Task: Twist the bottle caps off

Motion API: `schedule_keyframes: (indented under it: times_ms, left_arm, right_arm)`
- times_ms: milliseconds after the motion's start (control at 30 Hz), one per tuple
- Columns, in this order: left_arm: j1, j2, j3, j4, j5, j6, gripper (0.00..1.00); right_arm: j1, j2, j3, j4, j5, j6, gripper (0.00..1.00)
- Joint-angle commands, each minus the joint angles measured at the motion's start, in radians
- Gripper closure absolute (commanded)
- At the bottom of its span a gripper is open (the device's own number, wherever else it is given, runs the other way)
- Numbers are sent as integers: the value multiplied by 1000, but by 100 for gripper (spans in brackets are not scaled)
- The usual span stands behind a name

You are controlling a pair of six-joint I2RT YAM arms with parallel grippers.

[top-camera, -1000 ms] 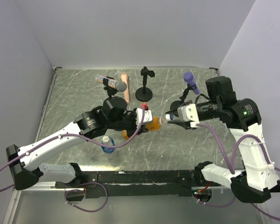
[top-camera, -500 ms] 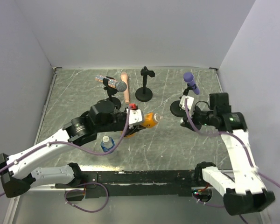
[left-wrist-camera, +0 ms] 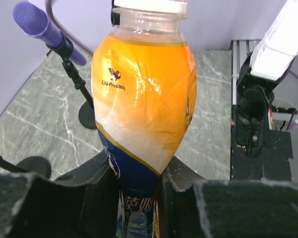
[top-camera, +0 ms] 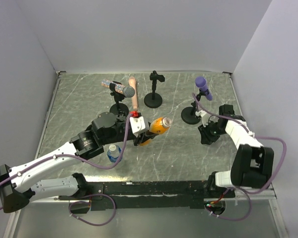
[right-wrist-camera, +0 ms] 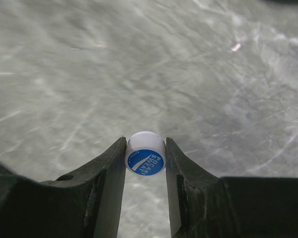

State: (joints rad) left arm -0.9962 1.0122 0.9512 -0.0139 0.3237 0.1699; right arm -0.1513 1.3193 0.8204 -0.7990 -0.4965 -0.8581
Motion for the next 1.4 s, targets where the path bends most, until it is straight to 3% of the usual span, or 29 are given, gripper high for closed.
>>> schedule_keyframes:
  times_ms: [0,267,333,367,500,700,767,867,933,1033,1367]
  left_arm:
    - [1,-20,-17,135,12,-32,99]
    - [-1,-9,-43,160,32,-33,99]
    - [1,0,-46,172,46,-43,99]
    - [-1,5,-48,176,54,-49,99]
    - [-1,26,-46,196,77,-63,99]
    - [-2,78,-39,230,106,-82,99]
    - [-2,94,-31,229,110,-89,99]
    - [-4,112,-35,247,136,-110,99]
    - [-4,124,-34,252,152,-119,99]
    - [-7,144,-32,262,167,-130,99]
    - [-16,200,1,267,183,-136,98]
  right_arm:
    - [-5,78,-41,147,104,31,68]
    - [-22,45,-26,71,46,11,45]
    - [-34,8,22,6,12,-7,27]
    - [-36,-14,43,-26,-2,-19,1]
    - [-37,-109,160,-245,-146,-192,1]
    - [-33,-285,289,-440,-765,-386,1]
    - [21,-278,347,-547,-899,-523,1]
    - [201,-252,451,-652,-910,-579,3]
    - [284,-276,479,-533,-897,-390,1]
    - [375,-379,422,-179,-780,-19,1]
    - [481,-309,491,-153,-729,80,14]
